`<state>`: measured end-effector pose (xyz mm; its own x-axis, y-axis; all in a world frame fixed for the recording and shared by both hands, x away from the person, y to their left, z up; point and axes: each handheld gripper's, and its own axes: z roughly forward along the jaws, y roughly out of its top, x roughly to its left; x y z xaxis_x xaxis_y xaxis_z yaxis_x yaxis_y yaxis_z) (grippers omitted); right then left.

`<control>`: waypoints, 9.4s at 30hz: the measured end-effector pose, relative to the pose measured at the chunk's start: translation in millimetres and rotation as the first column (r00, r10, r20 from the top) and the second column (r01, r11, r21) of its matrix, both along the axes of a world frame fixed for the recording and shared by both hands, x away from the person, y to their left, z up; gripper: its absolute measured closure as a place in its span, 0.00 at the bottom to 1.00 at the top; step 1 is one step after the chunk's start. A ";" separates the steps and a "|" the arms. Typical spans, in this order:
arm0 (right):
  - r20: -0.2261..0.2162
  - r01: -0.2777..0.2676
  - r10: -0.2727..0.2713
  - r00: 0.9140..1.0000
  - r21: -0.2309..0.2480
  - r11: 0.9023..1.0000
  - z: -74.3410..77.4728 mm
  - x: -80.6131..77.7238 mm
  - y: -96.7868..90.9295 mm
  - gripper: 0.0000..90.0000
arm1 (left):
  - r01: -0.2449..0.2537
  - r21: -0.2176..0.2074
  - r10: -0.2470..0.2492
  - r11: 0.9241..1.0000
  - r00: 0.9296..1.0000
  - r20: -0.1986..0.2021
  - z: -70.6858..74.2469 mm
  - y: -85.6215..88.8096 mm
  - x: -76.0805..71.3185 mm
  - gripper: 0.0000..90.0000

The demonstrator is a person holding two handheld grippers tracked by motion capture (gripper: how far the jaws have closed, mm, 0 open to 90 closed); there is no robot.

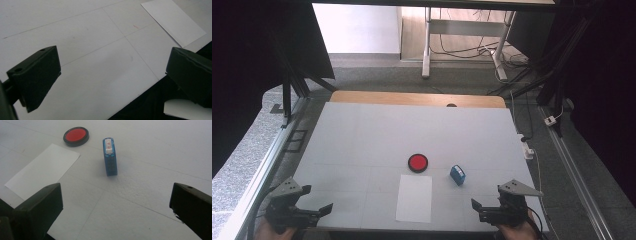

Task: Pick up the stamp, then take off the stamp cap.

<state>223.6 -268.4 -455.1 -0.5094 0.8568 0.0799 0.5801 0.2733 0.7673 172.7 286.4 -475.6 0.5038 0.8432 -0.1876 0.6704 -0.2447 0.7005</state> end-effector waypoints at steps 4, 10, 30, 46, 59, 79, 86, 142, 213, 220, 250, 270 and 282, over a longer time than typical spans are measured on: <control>-0.004 -0.007 0.007 1.000 0.003 1.000 -0.3 0.5 0.3 0.00 | 0.011 0.011 -0.011 1.000 1.000 0.000 0.0 -1.4 -0.5 0.00; -0.016 -0.013 0.013 1.000 -0.002 1.000 -1.0 1.9 2.0 0.00 | 0.027 0.015 -0.027 1.000 1.000 -0.005 -0.5 -1.7 0.0 0.00; -0.026 -0.040 0.040 0.999 0.003 0.999 0.4 3.6 5.5 0.00 | 0.038 0.014 -0.038 0.999 0.999 -0.010 -0.9 -2.2 0.8 0.00; -0.001 -0.090 0.090 0.996 -0.015 0.996 2.9 10.1 10.2 0.00 | 0.035 0.012 -0.035 0.999 0.999 -0.016 -1.0 -1.9 1.2 0.00; -0.017 -0.123 0.122 0.992 -0.019 0.992 -0.4 26.7 19.6 0.00 | 0.033 0.013 -0.032 0.999 0.999 -0.016 -1.1 -1.9 1.1 0.00; -0.049 -0.124 0.121 0.991 -0.071 0.990 -7.1 51.8 42.2 0.00 | 0.030 0.020 -0.030 0.999 0.999 -0.017 -1.1 -2.2 0.7 0.00; -0.055 -0.126 0.122 0.991 -0.066 0.990 -5.2 61.6 48.3 0.00 | 0.030 0.020 -0.030 0.999 0.999 -0.018 -1.1 -2.3 1.1 0.00; -0.126 -0.230 0.209 0.970 -0.191 0.954 -18.7 109.3 65.8 0.79 | 0.053 0.022 -0.052 0.998 0.998 -0.030 -1.7 -3.2 2.0 0.00; 0.027 -0.484 0.485 0.874 -0.011 0.875 30.6 71.3 111.2 0.79 | 0.075 0.003 -0.074 0.997 0.996 -0.043 -1.9 -1.9 3.3 0.00; 0.031 -0.524 0.524 0.851 0.010 0.852 32.8 68.1 124.2 0.79 | 0.077 0.002 -0.077 0.997 0.996 -0.043 -1.9 -1.8 3.4 0.00; 0.050 -0.589 0.587 0.808 0.042 0.807 39.6 59.7 137.1 0.79 | 0.210 -0.071 -0.207 0.975 0.977 0.042 2.5 -13.3 9.4 0.00; 0.063 -0.622 0.620 0.782 0.033 0.782 48.5 53.1 135.4 0.79 | 0.392 -0.103 -0.384 0.914 0.919 0.091 5.6 -58.6 41.9 0.00; 0.069 -0.630 0.626 0.776 0.055 0.775 52.3 51.5 133.7 0.79 | 0.486 -0.046 -0.479 0.873 0.871 0.110 15.1 -96.4 60.8 0.00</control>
<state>275.2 -134.8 -402.8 -0.9368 0.3378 0.0911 0.2634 0.5093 0.8193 233.6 190.0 -460.5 0.8624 0.4770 -0.1698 0.4131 -0.4691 0.7806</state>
